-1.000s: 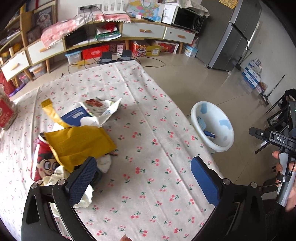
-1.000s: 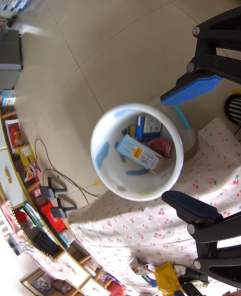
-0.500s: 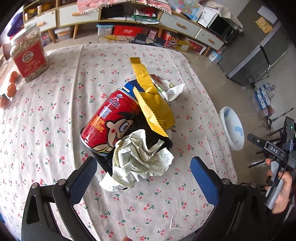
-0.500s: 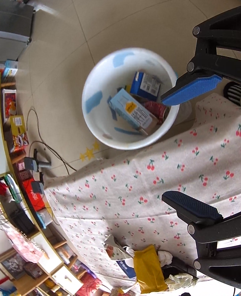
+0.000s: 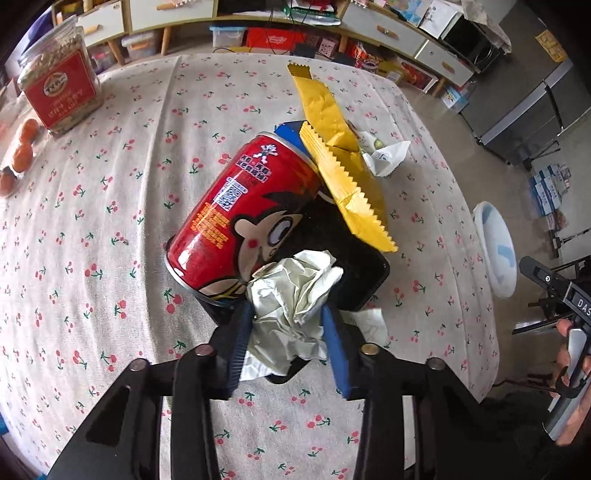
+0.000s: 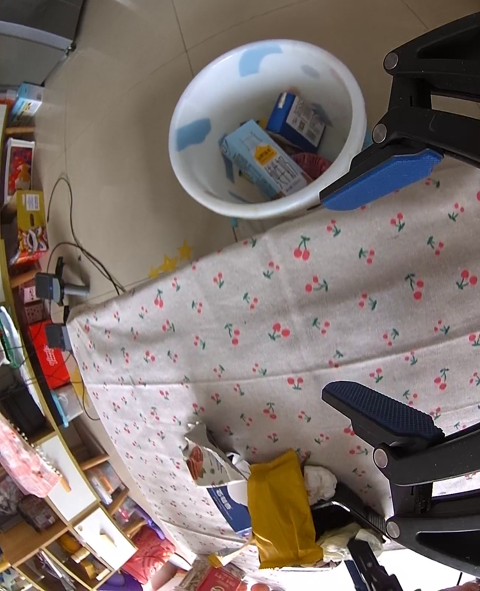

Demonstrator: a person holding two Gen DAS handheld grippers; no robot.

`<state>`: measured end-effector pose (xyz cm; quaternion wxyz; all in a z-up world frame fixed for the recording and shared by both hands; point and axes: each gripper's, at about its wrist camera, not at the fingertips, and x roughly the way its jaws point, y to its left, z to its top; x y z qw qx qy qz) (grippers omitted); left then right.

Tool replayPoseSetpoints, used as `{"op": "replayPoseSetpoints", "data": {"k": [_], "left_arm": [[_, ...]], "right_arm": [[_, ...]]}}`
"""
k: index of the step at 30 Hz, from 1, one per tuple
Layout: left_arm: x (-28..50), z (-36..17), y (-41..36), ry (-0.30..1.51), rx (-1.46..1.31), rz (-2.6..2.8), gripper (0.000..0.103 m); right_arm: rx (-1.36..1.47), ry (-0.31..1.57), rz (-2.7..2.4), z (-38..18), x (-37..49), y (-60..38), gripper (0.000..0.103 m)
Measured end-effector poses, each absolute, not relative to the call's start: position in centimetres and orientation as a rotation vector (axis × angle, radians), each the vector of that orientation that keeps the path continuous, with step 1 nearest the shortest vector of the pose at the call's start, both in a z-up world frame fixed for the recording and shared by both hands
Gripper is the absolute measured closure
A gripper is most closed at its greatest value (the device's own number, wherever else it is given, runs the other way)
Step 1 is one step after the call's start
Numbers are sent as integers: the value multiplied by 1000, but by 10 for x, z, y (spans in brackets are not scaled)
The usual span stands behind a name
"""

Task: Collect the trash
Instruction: 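Grasp the crumpled white paper with the left tool while the right tool grasps the yellow wrapper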

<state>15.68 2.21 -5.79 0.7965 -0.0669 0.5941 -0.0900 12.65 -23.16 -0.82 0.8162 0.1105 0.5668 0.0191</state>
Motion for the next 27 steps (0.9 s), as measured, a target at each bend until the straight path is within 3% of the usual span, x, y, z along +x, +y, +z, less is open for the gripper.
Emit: {"op": "replayPoseSetpoints", "data": {"k": [4, 16, 27], "left_arm": [[150, -45, 29, 1237, -151, -212, 77], [109, 8, 79, 1063, -238, -197, 78], [97, -8, 138, 1069, -250, -49, 77]], "right_arm": [[228, 1209, 68, -7, 130, -217, 22], [216, 1190, 250, -2, 145, -140, 22], [-58, 1200, 374, -28, 152, -42, 22]]}}
